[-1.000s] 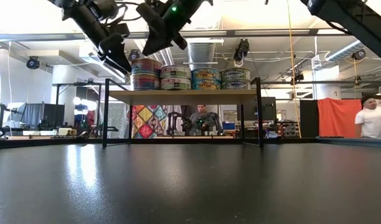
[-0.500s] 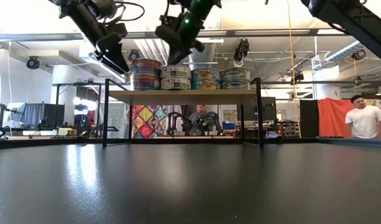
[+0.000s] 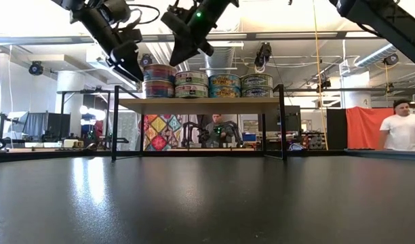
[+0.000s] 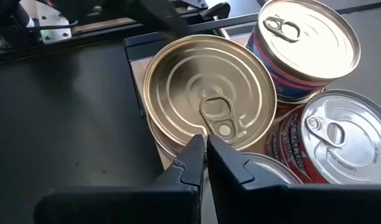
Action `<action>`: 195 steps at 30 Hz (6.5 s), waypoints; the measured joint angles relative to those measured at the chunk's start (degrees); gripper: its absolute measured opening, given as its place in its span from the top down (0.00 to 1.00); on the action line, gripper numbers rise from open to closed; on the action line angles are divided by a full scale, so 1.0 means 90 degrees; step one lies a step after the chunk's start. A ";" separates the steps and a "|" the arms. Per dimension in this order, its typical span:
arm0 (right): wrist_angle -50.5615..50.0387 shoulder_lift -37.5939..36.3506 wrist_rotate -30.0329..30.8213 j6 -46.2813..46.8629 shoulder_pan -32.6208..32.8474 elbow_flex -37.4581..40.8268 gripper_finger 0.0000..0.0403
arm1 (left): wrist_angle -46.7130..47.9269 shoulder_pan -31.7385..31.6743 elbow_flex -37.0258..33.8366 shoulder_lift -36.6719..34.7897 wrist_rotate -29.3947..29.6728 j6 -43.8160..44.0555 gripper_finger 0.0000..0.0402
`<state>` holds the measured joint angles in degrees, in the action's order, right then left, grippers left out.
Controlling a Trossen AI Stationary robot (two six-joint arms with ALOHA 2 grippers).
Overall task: Stack canned seafood by type on shelf
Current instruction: Stack the blue pink tuna can on the top of the bottom blue pink tuna can on the shelf, then adjust the white green stacked tuna cans on the shelf, then return to Home Position
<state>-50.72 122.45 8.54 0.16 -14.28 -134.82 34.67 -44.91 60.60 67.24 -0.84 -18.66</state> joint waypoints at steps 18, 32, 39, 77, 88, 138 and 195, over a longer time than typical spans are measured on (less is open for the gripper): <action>-0.0306 0.0128 0.0118 0.0050 -0.0209 0.0012 0.97 | 0.0810 -0.0075 0.0000 -0.0402 0.0252 0.0306 0.01; 0.0225 0.0146 -0.0510 0.0333 -0.0223 0.0012 0.97 | 0.1142 -0.0075 0.0000 -0.0919 0.0146 0.0698 0.01; 0.0397 0.0188 -0.0520 0.0315 -0.0253 0.0012 0.97 | 0.1267 -0.0075 0.0000 -0.0931 0.0140 0.0749 0.01; -0.0852 0.0000 -0.1061 -0.0323 -0.0051 0.0005 0.97 | 0.0659 0.0219 -0.0427 -0.1786 -0.1825 0.1236 0.01; 0.0126 -0.1177 -0.1254 -0.0636 0.0040 0.0054 0.97 | -0.0206 0.0222 -0.0511 -0.3306 -0.2919 0.2322 0.01; 0.8999 -1.1607 -0.1066 0.1972 0.1827 1.4725 0.97 | -0.7365 0.0380 -0.6669 -0.5784 -0.3031 0.2967 0.01; 0.5836 -1.3083 -0.1324 0.1148 0.1851 1.4911 0.97 | -0.5124 0.2611 -0.6591 -0.5894 -0.2233 0.1657 0.01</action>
<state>1.81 4.71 -3.38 10.49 2.37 -0.62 -11.44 -21.41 1.28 14.20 -20.93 -3.75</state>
